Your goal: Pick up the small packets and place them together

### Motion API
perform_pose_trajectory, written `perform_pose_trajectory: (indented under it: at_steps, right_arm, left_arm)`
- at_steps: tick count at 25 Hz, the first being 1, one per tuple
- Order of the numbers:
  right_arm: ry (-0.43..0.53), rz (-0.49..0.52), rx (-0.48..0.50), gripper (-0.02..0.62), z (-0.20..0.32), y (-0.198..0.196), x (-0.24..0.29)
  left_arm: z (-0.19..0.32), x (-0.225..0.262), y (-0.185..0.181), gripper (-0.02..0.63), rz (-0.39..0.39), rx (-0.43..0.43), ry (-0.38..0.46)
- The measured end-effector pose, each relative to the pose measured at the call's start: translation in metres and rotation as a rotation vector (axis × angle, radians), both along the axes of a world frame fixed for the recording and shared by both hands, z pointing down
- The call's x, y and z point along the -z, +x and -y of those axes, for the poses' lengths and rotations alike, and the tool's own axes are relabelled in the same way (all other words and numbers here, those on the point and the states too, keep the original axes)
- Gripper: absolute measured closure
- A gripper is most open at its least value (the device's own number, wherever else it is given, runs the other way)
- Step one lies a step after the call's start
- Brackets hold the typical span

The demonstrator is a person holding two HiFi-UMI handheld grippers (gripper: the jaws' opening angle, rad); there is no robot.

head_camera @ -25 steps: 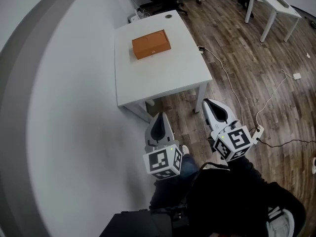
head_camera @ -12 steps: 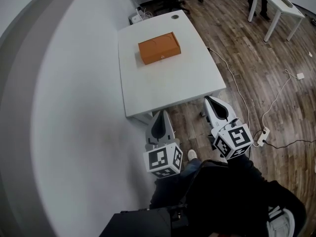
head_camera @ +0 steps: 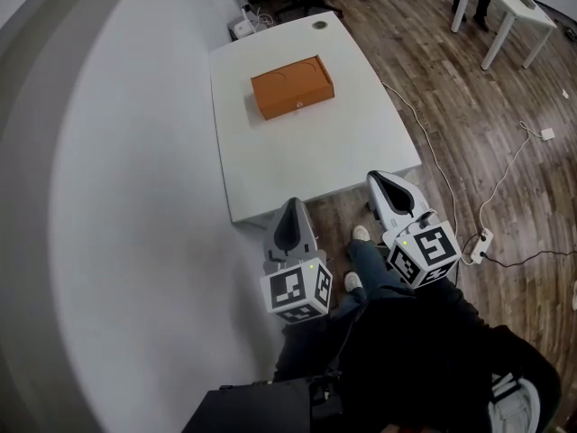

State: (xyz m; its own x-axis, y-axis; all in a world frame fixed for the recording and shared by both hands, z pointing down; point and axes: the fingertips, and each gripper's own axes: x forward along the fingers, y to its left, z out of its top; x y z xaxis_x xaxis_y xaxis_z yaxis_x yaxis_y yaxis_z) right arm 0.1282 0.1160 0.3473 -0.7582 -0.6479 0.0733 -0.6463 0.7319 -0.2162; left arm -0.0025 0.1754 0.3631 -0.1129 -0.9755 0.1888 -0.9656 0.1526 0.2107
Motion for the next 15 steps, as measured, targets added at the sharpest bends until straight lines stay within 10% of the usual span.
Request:
perform_pose_trajectory:
  at_steps: [15]
  right_arm:
    - [-0.060,-0.034,0.147,0.597,0.129,-0.093,-0.012]
  left_arm:
    - [0.113,0.003,-0.079,0.615,0.004,0.112,-0.023]
